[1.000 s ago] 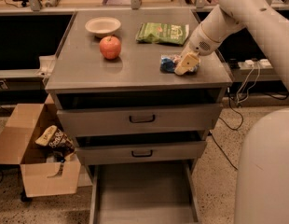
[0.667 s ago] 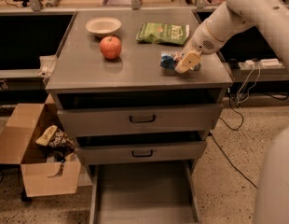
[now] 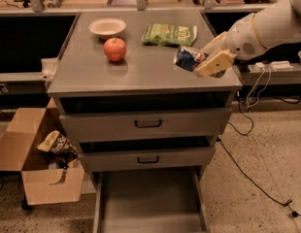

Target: Place redbull can into bottom drawer

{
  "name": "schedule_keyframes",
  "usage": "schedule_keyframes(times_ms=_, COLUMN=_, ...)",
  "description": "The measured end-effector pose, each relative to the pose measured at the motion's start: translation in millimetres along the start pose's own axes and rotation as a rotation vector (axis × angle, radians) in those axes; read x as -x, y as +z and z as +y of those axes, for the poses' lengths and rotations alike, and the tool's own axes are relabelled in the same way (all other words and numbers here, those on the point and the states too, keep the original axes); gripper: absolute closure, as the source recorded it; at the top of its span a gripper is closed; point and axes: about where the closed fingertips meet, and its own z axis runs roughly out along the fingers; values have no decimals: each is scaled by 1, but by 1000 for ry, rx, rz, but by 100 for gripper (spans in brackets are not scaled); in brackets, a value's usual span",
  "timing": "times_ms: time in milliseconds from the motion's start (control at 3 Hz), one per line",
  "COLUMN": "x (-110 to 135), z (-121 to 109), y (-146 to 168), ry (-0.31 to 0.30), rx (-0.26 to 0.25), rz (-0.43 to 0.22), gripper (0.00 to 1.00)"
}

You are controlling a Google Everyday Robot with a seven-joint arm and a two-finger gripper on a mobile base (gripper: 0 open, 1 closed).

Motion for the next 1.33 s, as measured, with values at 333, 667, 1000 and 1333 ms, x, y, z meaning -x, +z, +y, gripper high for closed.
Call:
schedule_keyframes(times_ms=333, x=-1, z=-3, y=4, ry=1, rx=1, rz=14, gripper=100)
schedule_keyframes(times_ms=667, x=-22, z=1, y=14, ry=29, rx=29, rz=47, gripper=100)
schedule_keyframes(times_ms=1000, x=-63, z=30, y=33, ry=19, rx=99, rz=124, gripper=100)
schedule_keyframes(times_ms=1333, x=-129, z=83, y=71, ry=50, rx=226, rz=216, gripper=100)
